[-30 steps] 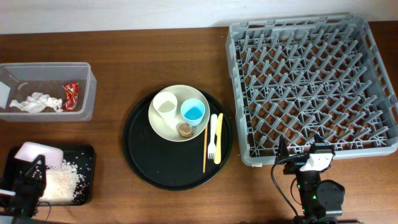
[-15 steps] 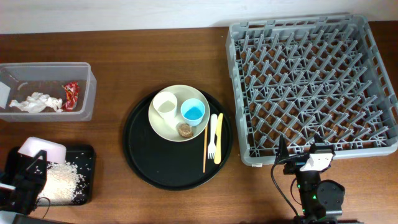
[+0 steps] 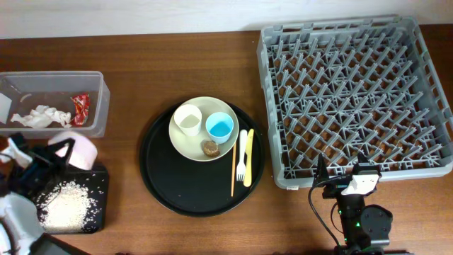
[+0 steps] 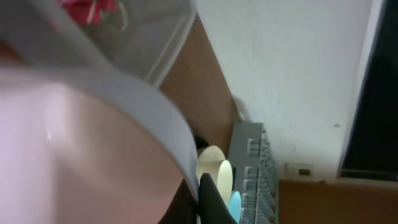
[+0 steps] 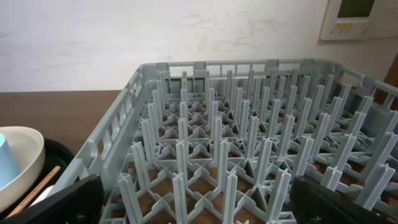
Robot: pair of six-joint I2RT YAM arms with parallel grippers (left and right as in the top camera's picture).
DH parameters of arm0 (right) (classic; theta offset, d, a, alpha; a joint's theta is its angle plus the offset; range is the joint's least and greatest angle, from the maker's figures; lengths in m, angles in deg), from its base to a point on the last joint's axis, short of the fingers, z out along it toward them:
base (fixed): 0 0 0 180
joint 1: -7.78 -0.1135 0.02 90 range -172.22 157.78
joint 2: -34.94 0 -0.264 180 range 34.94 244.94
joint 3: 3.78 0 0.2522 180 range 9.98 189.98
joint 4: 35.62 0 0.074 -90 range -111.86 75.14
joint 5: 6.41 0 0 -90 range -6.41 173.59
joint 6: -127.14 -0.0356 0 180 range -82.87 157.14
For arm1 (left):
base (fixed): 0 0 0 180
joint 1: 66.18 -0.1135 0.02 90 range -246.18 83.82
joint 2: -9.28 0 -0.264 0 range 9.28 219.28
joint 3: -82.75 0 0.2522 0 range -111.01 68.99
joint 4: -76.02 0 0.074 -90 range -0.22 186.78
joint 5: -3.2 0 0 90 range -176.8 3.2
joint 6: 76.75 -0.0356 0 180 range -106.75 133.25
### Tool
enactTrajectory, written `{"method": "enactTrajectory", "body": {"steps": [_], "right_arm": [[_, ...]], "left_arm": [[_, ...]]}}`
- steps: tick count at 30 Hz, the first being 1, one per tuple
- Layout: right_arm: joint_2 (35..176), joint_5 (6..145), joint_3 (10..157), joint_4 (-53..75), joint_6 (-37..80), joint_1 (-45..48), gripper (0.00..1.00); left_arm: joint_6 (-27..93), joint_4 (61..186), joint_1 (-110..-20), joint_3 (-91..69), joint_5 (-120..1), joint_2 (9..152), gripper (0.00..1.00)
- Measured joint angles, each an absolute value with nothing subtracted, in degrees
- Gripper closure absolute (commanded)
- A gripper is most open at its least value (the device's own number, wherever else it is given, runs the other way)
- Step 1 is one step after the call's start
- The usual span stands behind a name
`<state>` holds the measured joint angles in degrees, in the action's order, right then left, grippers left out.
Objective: Sort waste into correct bins and load items into the dishwasher rack
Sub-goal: 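Tip the pink bowl with the left gripper to pour rice onto the black tray, then carry the empty pink bowl back and set it on the round tray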
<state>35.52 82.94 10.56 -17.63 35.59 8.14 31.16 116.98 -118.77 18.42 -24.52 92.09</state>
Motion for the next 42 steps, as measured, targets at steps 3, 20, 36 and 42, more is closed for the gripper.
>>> {"method": "enactTrajectory", "body": {"steps": [3, 20, 36, 42], "right_arm": [[35.5, 82.9, 10.6, -17.6, 35.6, 8.1, 0.02], [35.5, 83.0, 10.6, -17.6, 35.6, 8.1, 0.02], [35.5, 83.0, 10.6, -17.6, 35.6, 8.1, 0.02], [35.5, 83.0, 10.6, -17.6, 35.6, 8.1, 0.02]], "left_arm": [[32.2, 127.5, -113.3, 12.4, -38.2, 87.5, 1.00], [24.8, 140.5, -70.1, 11.3, -79.9, 78.4, 0.99], [29.3, 145.9, -38.9, 11.3, -89.0, 93.0, 1.00], [30.4, 142.7, -37.9, 15.5, -89.1, 93.1, 1.00]]}}
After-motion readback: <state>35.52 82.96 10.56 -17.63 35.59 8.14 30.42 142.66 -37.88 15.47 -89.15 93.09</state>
